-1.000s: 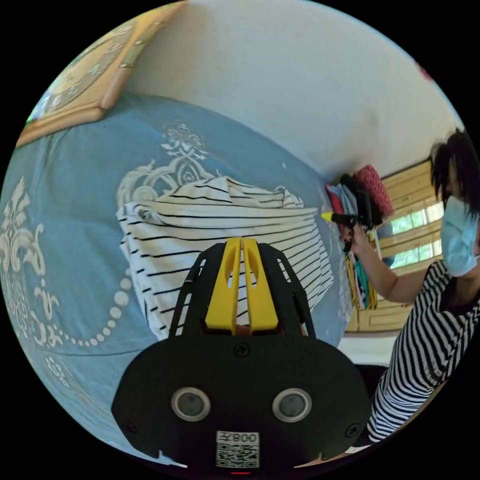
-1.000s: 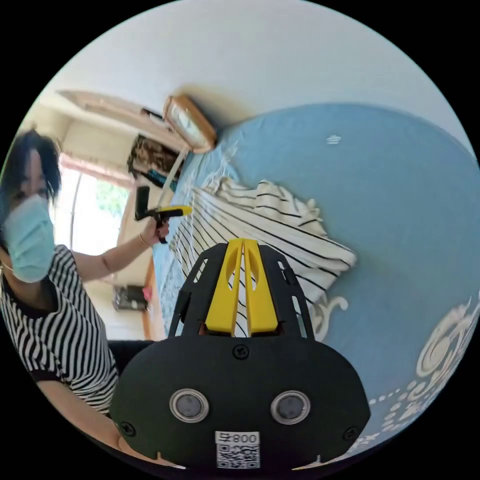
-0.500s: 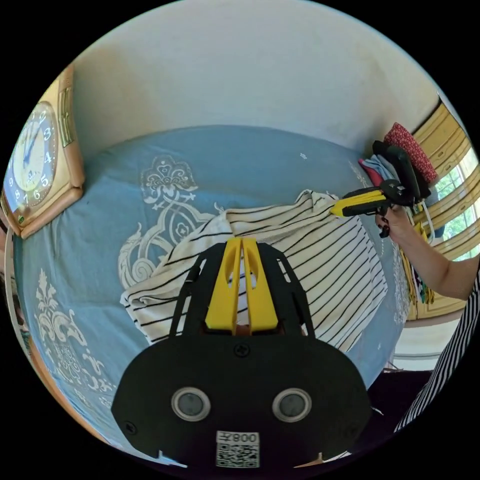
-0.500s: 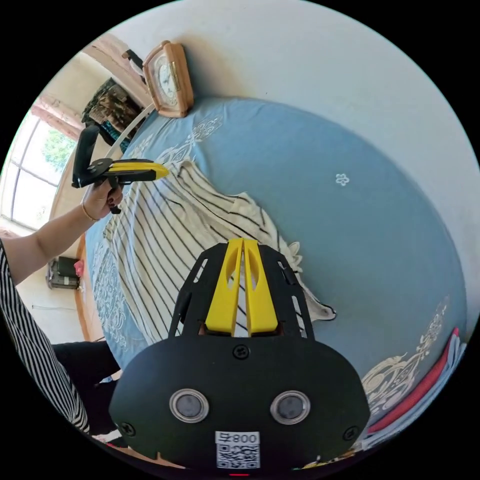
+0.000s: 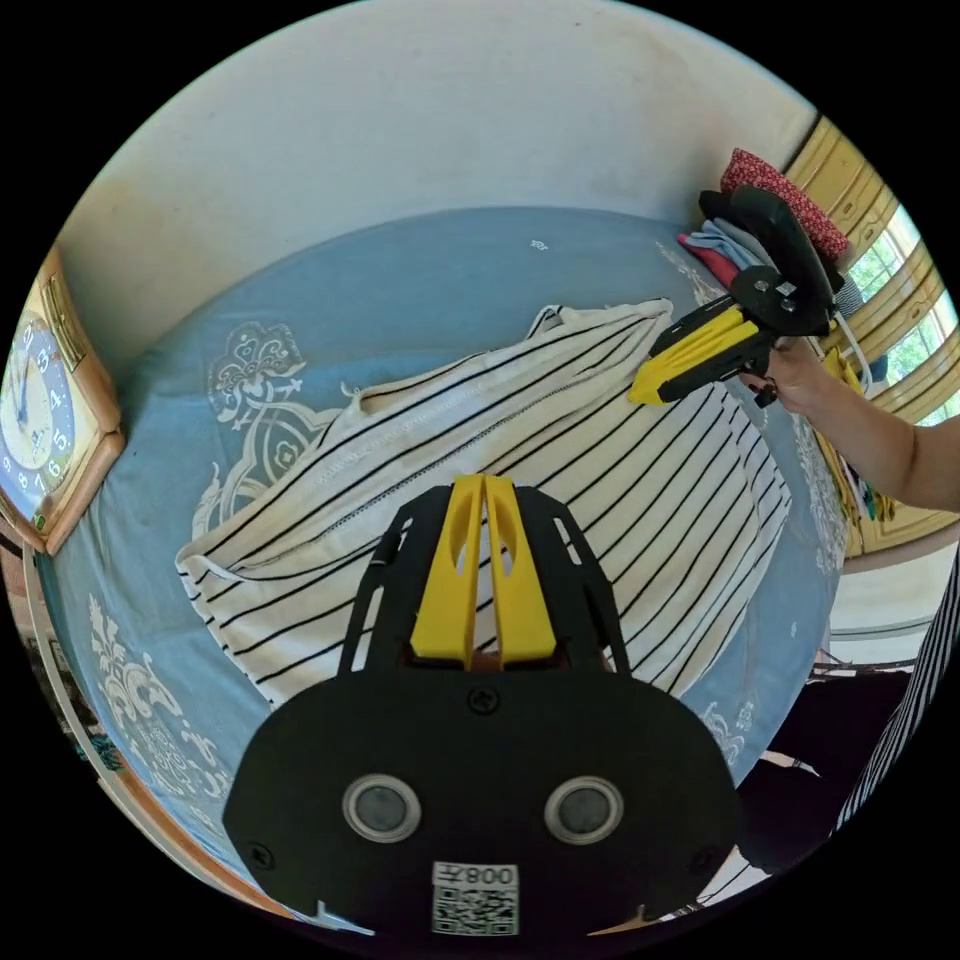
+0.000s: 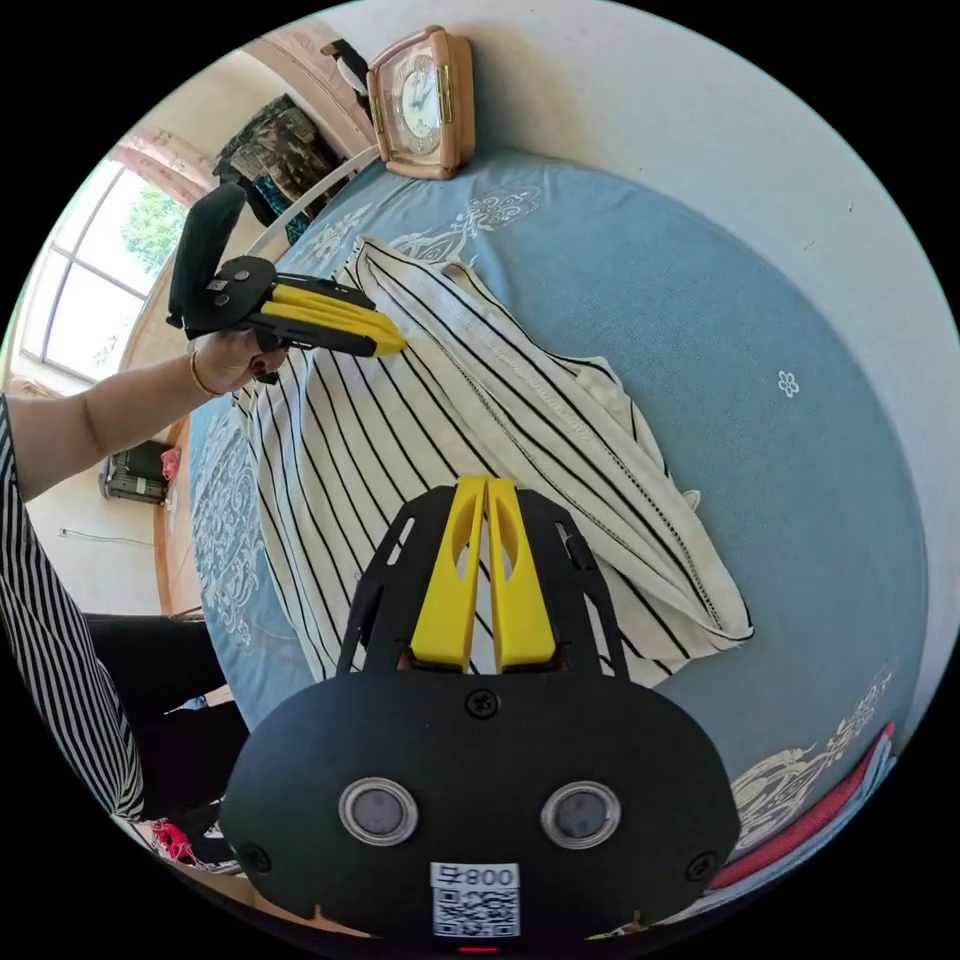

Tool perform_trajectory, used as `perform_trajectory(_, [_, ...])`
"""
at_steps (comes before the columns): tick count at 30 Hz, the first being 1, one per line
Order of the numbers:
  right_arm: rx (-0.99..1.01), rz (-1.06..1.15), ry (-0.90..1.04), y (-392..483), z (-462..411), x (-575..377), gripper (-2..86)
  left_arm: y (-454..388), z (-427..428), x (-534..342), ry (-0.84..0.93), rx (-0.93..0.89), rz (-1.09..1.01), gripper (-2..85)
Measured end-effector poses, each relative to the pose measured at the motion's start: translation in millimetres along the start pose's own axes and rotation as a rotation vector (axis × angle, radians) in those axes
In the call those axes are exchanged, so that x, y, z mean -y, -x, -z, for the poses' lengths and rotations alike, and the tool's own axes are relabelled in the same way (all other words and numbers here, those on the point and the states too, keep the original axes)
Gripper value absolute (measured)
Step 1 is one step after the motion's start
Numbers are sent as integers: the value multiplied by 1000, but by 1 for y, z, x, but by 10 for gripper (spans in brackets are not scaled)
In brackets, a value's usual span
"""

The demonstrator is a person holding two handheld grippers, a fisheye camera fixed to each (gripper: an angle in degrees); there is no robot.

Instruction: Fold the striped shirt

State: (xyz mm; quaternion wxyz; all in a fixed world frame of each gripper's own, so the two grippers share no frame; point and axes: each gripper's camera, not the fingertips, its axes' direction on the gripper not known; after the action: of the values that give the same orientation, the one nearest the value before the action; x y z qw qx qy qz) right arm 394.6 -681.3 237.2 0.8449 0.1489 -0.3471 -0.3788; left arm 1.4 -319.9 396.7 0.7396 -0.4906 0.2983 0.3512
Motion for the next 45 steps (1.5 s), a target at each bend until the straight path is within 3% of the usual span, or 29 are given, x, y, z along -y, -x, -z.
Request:
perform_trajectory(11, [-152, -105, -170, 0, 24, -1, 0, -1, 20, 13, -154, 106, 119, 1])
perform_trajectory(18, [-217, -97, -156, 20, 21, -39, 0, 1, 13, -18, -113, 115, 177, 1])
perform_trajectory(29, [-100, -321, -219, -17, 27, -75, 0, 42, -14, -14, -123, 15, 351, 1])
perform_trajectory(36, [-147, -307, -207, -5, 32, -104, 0, 41, -19, -39, -138, 80, 391, 1])
perform_trajectory(40, [-60, -366, -238, -17, 37, -125, 0, 55, -33, -51, -155, -11, 469, 1])
perform_trajectory(45, [-90, -389, -249, -15, 45, -148, 0, 34, -38, -44, -215, -41, 346, 2])
